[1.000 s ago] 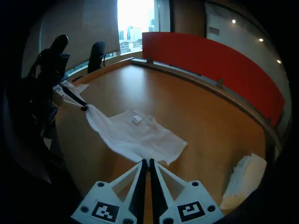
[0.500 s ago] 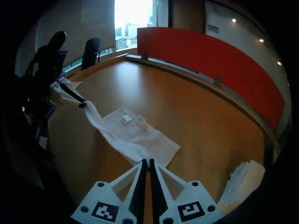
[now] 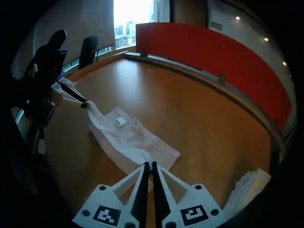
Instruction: Fold towel
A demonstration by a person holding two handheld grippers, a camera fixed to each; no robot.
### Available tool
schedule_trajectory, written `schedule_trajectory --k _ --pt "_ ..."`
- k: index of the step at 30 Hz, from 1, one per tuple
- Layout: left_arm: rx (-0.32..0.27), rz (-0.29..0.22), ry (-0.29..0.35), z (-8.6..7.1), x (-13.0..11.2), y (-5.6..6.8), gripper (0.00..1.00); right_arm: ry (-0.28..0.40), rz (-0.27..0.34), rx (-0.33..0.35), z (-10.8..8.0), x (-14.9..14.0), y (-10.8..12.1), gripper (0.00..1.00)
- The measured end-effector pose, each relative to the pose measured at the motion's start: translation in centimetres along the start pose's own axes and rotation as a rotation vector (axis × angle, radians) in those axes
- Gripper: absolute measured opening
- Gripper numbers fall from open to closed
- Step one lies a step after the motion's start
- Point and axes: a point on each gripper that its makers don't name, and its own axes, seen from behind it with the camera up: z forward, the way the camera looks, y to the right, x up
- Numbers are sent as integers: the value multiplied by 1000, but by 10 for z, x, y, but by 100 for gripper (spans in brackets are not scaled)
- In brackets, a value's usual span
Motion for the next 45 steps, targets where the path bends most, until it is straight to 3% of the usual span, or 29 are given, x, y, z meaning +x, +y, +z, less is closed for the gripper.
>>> schedule_trajectory --k 21,45 --pt "57 -27 -43 44 -14 -19 18 -57 34 -11 39 -17 15 7" --pt "102 -50 -70 79 -16 -37 23 -88 66 -51 73 -27 30 14"
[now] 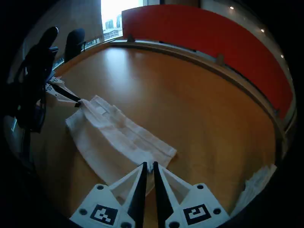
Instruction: Fold towel
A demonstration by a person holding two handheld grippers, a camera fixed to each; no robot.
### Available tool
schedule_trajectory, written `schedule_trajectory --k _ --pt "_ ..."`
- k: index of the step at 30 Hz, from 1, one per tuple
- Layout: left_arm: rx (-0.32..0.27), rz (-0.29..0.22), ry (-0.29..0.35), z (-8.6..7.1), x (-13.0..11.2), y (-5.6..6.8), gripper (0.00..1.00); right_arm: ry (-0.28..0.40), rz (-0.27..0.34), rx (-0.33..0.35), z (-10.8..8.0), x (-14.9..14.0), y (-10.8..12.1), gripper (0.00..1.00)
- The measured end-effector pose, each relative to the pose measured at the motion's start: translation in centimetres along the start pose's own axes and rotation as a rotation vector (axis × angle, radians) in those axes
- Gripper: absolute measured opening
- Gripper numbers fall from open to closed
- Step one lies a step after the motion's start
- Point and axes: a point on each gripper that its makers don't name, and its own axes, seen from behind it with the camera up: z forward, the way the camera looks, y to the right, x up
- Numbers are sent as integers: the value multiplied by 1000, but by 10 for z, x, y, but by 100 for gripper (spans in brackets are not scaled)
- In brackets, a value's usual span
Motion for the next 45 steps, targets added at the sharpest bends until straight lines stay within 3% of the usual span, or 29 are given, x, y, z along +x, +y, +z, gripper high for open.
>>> schedule_trajectory --k 15,19,21,25,28,29,31,33,45 --pt "54 9 0 10 6 -17 33 1 9 -43 11 4 12 30" --pt "64 9 7 8 9 -22 46 4 6 -59 10 5 16 47" --pt "67 9 10 7 10 -23 61 5 6 -65 9 5 18 51" --pt "71 4 18 4 12 -26 67 12 16 -69 6 7 20 59" --pt "75 0 23 1 12 -28 79 21 26 -72 4 9 20 65" --pt "75 -1 24 -1 12 -28 80 24 29 -74 3 9 20 69" --pt "75 -4 24 -2 10 -29 91 28 34 -75 1 8 19 90" --pt "76 -7 23 -4 8 -29 95 31 40 -76 -1 7 18 99" --pt "75 -29 35 -17 0 -25 95 50 64 -76 -13 1 8 100"
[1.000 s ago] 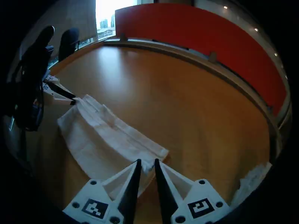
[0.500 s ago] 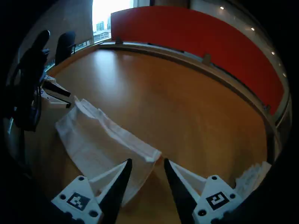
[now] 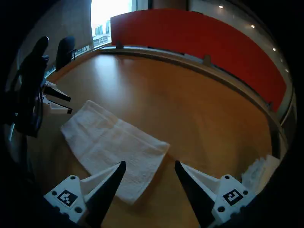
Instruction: Fold towel
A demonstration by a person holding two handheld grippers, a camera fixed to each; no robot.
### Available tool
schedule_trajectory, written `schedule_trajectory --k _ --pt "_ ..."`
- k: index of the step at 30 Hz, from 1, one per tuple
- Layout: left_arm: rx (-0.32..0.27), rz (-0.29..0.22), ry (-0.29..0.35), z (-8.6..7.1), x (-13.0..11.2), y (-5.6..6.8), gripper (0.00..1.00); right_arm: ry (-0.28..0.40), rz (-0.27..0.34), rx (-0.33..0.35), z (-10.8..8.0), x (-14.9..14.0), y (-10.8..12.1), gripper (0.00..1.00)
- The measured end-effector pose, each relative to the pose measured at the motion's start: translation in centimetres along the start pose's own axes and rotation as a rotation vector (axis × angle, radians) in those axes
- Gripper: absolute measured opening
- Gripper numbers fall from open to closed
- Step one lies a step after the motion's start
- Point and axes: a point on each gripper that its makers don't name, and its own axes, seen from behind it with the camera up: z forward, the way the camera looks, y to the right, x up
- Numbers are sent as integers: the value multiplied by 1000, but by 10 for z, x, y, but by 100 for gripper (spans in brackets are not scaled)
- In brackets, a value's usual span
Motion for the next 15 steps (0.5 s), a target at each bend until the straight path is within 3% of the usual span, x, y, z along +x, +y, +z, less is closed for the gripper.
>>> schedule_trajectory --k 15 --pt "5 -38 0 -35 -32 10 95 11 12 -4 -28 -19 -17 100"
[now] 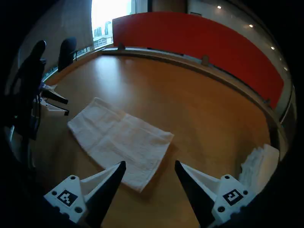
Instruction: Fold towel
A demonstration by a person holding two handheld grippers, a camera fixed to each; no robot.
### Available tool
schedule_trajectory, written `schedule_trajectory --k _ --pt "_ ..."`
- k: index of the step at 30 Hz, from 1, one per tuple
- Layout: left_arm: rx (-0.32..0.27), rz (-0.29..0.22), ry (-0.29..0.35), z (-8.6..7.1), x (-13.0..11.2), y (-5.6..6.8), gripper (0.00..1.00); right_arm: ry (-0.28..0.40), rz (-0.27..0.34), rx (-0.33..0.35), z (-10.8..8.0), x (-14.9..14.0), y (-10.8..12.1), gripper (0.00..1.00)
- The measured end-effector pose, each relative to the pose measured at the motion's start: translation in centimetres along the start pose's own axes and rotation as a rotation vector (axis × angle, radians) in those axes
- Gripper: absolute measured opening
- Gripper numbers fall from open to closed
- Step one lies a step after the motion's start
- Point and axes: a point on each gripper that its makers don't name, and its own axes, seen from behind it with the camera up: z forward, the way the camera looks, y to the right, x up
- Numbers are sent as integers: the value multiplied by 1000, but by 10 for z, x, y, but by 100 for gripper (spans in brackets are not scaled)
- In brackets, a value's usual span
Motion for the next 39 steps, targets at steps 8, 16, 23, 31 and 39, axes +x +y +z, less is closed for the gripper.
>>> schedule_trajectory --k 8,16,23,31,39 --pt "6 -21 4 -16 -14 4 95 5 12 -8 -19 -13 -5 100" --pt "7 -35 6 -23 -22 7 95 7 12 -18 -31 -21 -5 100" --pt "18 -40 10 -27 -26 3 95 5 4 -15 -33 -22 -4 100" --pt "40 -63 20 -38 -30 -3 95 1 -24 -1 -30 -21 -5 100" --pt "65 -96 29 -54 -39 -11 95 -5 -61 20 -26 -17 -7 100"
